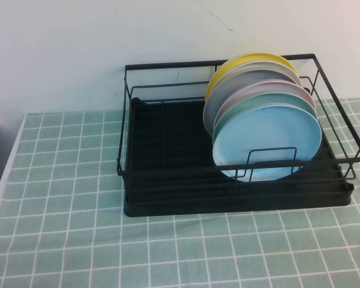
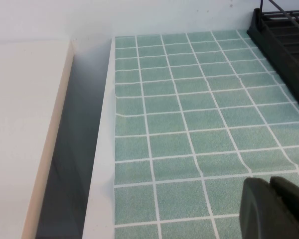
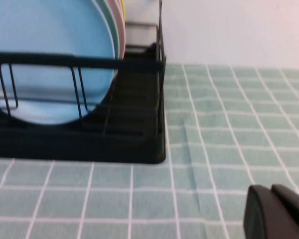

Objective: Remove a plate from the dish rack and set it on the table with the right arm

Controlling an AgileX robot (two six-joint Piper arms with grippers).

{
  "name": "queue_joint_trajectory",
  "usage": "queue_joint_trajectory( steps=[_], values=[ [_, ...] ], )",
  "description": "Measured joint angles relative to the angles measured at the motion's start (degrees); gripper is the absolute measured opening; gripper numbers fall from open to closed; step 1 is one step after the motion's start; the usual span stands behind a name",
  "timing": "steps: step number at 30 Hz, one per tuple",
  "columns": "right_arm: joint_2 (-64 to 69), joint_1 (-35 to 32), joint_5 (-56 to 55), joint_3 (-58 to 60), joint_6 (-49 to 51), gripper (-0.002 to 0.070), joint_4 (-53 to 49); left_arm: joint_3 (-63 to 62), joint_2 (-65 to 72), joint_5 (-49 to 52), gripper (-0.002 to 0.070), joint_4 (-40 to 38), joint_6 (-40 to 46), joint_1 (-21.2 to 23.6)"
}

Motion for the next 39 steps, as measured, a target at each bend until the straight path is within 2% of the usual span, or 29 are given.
queue_joint_trajectory(
  steps=[10,16,26,31,39],
  values=[
    [0.0,0.0,-18.71,0.0,0.0,-0.0001,0.0,0.0,0.0,0.0,-0.0004,0.0,0.12,0.0],
    [0.0,0.0,-23.08,0.0,0.0,-0.0001,0.0,0.0,0.0,0.03,-0.0004,0.0,0.12,0.0],
    [0.0,0.0,-23.61,0.0,0.0,-0.0001,0.0,0.0,0.0,0.03,-0.0004,0.0,0.12,0.0],
    [0.0,0.0,-23.29,0.0,-3.8,-0.0001,0.0,0.0,0.0,0.03,-0.0004,0.0,0.12,0.0],
    [0.0,0.0,-6.23,0.0,-7.88,-0.0001,0.0,0.0,0.0,0.13,-0.0004,0.0,-0.01,0.0]
  ],
)
